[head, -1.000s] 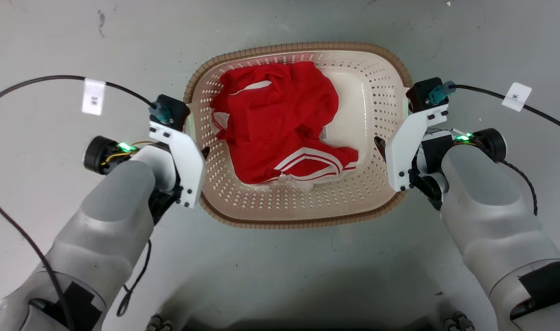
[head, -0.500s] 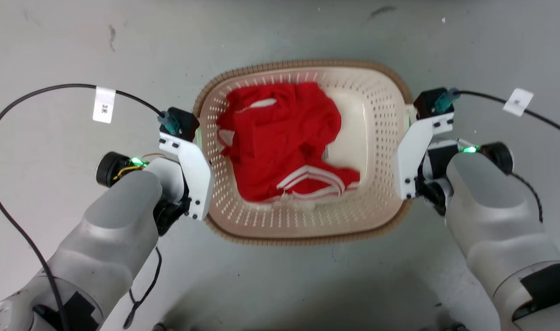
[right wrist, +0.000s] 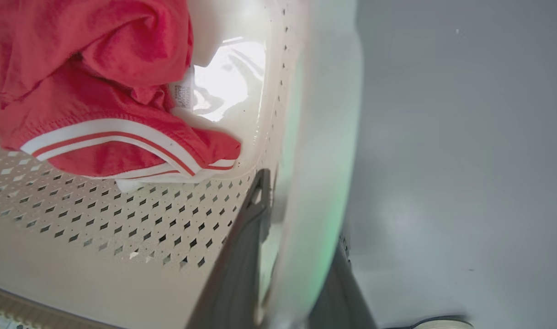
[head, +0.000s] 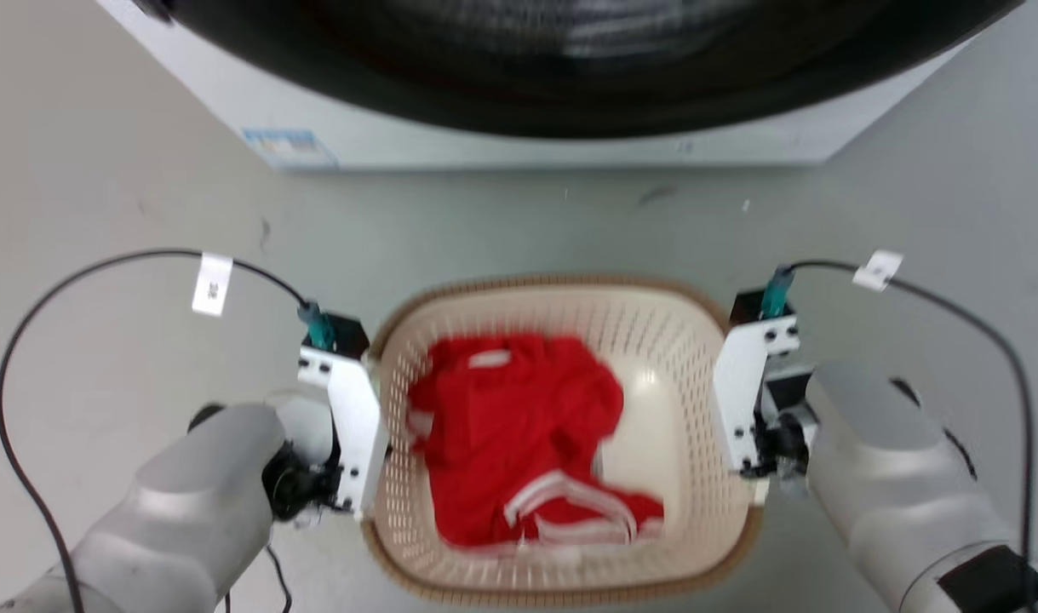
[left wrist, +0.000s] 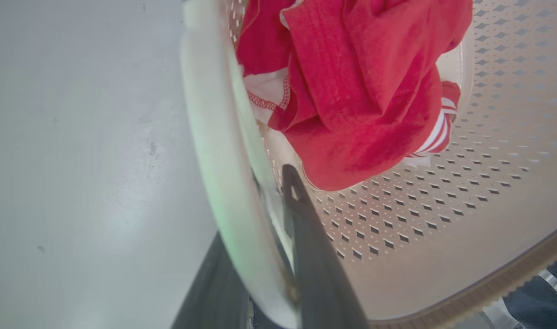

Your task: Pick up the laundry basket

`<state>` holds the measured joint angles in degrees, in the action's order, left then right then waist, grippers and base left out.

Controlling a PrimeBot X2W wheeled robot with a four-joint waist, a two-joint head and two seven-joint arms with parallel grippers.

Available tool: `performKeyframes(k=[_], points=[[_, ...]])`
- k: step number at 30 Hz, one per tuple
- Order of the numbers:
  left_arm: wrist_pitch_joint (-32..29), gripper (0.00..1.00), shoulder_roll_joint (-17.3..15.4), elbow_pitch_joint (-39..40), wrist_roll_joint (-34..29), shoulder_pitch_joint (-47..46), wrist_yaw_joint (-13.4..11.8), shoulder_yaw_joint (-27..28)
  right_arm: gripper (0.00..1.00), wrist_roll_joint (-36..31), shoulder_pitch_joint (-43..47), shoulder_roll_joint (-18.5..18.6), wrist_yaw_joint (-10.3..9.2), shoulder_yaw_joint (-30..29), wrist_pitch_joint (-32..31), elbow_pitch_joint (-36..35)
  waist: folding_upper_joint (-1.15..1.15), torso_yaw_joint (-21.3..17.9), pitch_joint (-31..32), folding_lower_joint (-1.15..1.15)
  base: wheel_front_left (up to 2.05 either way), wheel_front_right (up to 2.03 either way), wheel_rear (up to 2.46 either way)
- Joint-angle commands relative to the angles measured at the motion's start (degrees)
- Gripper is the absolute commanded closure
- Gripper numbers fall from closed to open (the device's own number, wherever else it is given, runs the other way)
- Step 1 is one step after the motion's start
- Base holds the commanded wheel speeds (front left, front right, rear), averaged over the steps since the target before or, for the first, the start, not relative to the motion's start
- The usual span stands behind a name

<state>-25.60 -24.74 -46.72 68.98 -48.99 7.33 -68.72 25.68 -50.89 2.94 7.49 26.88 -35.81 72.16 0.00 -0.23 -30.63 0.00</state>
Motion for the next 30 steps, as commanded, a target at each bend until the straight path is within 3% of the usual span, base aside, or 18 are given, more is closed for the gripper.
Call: performKeyframes(k=[1,15,30], points=[[-2.1,1.0,-1.3,1.4,2.0,1.2,0.2,-0.9,1.0,0.1,1.4,0.0,-0.01,1.2,-2.9,0.5,0.0,-1.0,9.1,0.0,0.0,0.0,0.0],[-10.7,1.0,-3.1,2.4,10.5,6.6,0.2,-3.1,1.0,5.8,8.1,0.1,0.0,5.8,-12.9,-2.4,0.0,-2.9,26.2,0.0,0.0,0.0,0.0],[-17.3,1.0,-4.1,-0.8,12.5,9.6,0.1,-3.9,1.0,9.9,10.8,0.3,0.0,9.5,-17.1,-4.3,0.0,-3.7,32.3,0.0,0.0,0.0,0.0]])
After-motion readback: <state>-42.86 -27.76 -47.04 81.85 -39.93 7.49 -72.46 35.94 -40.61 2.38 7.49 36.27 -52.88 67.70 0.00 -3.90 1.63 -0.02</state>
